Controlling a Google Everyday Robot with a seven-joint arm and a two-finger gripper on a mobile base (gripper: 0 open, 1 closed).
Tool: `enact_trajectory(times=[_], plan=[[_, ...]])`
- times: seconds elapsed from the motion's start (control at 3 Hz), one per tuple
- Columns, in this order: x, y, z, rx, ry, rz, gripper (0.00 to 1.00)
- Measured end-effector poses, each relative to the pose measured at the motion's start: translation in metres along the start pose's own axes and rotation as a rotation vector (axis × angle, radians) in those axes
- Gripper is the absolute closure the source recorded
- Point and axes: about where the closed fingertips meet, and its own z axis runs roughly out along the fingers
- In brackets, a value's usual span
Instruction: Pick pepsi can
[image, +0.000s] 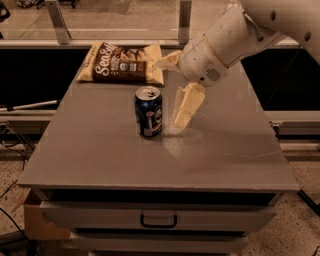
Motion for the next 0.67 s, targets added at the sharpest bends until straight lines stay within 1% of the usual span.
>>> enact_trajectory(times=[0.33, 0.67], plan=[[-0.004, -0.003, 0.02, -0.039, -0.03, -0.012, 0.0], [-0.004, -0.003, 0.034, -0.069, -0.044, -0.025, 0.0]])
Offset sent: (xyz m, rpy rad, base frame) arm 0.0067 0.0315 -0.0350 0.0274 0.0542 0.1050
